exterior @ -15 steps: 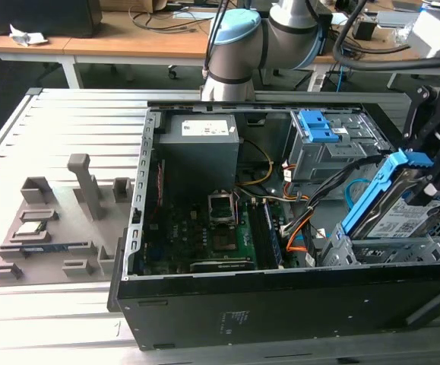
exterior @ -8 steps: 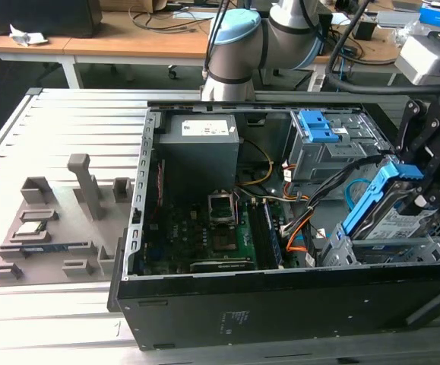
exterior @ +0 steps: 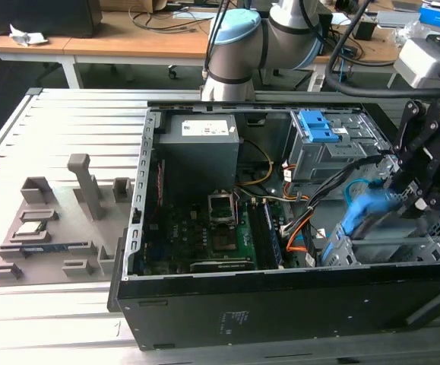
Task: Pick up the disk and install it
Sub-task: 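Insert the disk into the insertion slot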
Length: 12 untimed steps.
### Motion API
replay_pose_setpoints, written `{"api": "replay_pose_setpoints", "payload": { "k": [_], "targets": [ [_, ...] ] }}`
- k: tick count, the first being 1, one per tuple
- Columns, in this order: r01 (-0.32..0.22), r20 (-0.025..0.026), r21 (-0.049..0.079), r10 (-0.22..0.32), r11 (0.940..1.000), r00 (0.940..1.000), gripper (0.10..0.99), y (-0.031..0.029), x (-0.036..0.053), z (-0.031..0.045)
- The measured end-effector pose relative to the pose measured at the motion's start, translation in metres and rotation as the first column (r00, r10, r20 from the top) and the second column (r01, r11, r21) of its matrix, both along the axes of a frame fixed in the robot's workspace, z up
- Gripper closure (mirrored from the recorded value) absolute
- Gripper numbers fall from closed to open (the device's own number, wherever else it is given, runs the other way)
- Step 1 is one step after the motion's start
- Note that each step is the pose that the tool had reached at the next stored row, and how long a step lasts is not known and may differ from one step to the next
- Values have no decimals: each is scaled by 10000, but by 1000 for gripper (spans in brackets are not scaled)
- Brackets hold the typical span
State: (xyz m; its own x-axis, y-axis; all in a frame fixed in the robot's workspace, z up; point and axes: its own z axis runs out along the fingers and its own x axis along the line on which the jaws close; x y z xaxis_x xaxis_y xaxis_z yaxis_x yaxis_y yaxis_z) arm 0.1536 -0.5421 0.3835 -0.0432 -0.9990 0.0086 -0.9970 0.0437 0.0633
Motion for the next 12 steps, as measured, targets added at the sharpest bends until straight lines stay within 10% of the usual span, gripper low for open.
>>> {"api": "replay_pose_setpoints", "payload": {
  "k": [6, 9, 12],
  "targets": [
    [1, 1, -3, -1, 10000, 10000, 663, 0, 0, -1],
    [1, 1, -2, -1, 10000, 10000, 973, 0, 0, -2],
    [1, 1, -2, -1, 10000, 10000, 980, 0, -1, -4]
  ]
}}
